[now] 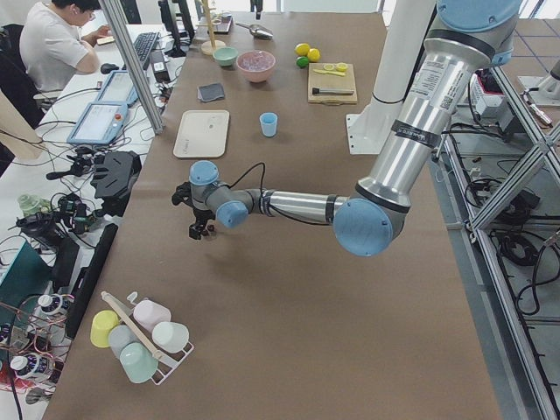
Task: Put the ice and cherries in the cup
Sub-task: 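Withdraw the right arm while the left gripper grasps the dark cherries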
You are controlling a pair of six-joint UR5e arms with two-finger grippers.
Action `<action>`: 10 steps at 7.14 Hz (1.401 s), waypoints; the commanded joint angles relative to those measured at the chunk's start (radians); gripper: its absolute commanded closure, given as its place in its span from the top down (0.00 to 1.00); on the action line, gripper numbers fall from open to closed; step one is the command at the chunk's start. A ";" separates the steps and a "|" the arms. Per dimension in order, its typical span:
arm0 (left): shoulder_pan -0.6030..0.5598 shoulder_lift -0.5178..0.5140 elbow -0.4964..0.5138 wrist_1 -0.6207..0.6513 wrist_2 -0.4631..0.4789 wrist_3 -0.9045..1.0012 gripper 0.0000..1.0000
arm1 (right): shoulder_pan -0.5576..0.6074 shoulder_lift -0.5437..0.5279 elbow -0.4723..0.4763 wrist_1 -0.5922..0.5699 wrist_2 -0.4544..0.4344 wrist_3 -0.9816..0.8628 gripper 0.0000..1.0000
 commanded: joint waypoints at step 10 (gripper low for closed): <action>0.002 -0.017 -0.062 0.040 0.049 -0.017 0.08 | 0.094 -0.157 0.061 0.003 0.011 -0.210 0.98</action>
